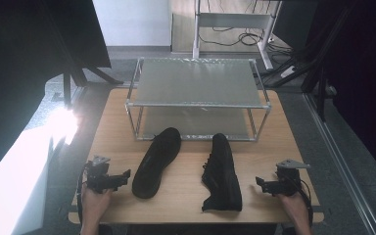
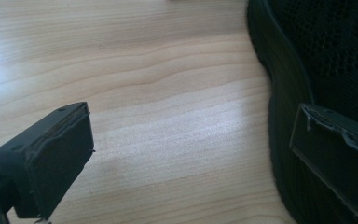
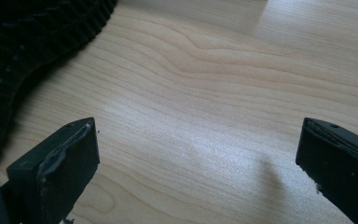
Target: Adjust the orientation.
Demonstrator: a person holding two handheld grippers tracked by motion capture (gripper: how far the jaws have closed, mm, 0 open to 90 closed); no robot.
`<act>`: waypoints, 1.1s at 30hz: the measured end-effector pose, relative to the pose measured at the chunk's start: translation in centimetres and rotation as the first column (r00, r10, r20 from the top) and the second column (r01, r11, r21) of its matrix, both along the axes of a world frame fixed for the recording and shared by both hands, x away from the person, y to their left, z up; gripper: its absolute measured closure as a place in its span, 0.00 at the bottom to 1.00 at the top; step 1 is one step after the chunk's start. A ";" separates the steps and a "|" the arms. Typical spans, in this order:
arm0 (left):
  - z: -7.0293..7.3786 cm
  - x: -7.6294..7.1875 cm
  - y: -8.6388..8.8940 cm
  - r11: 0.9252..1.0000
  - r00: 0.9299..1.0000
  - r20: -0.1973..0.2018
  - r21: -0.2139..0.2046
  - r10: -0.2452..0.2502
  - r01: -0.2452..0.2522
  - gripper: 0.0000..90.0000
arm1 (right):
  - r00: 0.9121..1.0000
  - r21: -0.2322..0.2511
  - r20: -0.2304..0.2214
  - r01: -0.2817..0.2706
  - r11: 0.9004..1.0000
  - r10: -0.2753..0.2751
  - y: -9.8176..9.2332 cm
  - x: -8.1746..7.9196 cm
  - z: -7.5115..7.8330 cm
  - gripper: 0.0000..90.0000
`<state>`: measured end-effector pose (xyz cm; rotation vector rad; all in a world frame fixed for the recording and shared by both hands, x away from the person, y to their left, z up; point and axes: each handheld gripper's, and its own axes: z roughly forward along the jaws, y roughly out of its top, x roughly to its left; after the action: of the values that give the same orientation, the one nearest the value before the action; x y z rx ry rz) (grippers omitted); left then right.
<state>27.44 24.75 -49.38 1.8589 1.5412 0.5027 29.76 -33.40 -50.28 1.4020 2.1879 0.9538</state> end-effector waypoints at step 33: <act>-1.0 0.5 -1.5 0.996 0.998 -0.016 0.074 -0.057 0.058 0.00 | 1.000 0.005 -0.005 -0.002 1.000 0.002 0.1 0.1 -0.1 0.00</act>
<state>27.90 23.26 -50.41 1.9615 1.4916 0.5281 29.82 -33.33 -50.34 1.4065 2.1925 0.9582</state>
